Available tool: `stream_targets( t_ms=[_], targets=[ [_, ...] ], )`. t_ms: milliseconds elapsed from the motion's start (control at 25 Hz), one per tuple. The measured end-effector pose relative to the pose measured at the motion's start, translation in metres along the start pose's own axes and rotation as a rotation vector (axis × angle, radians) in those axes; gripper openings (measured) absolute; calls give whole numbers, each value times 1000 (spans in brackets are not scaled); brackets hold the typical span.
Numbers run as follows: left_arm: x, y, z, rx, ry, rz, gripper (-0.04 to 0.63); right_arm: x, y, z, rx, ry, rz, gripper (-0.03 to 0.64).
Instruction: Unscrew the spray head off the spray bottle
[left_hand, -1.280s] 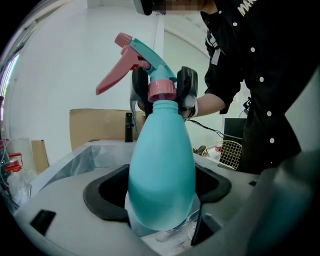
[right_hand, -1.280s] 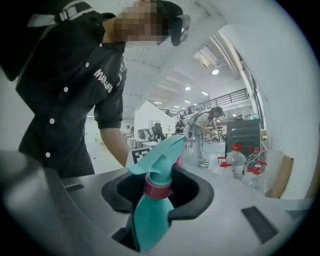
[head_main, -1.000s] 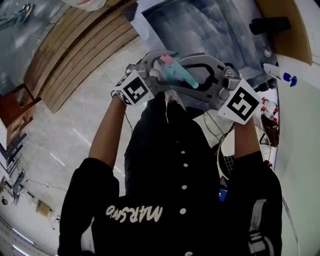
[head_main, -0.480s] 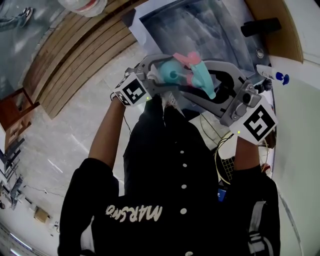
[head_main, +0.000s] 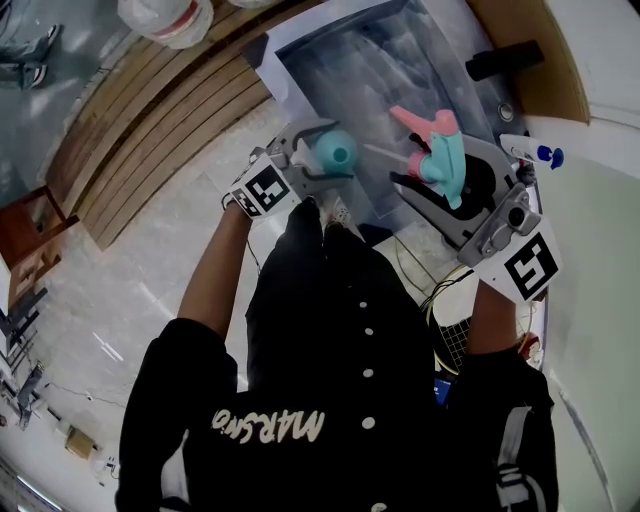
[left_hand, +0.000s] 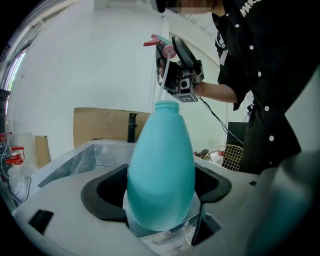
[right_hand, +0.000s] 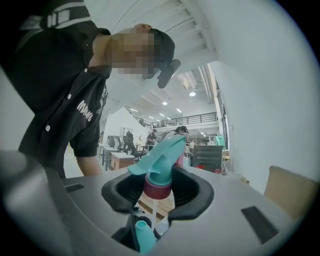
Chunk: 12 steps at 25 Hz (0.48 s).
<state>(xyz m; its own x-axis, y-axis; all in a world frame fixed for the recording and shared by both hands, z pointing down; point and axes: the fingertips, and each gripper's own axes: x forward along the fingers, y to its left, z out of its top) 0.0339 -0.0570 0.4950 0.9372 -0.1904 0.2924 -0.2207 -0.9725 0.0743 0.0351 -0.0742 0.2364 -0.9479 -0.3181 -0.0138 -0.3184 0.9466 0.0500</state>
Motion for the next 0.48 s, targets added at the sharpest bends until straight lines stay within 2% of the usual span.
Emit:
stream_targets(
  t_ms=[240, 480],
  targets=[
    [-1, 2, 6, -9, -18, 12, 396, -5, -5, 3, -1, 9, -48, 158],
    [-3, 1, 6, 3, -1, 11, 396, -7, -10, 3, 0, 10, -72, 158]
  ],
)
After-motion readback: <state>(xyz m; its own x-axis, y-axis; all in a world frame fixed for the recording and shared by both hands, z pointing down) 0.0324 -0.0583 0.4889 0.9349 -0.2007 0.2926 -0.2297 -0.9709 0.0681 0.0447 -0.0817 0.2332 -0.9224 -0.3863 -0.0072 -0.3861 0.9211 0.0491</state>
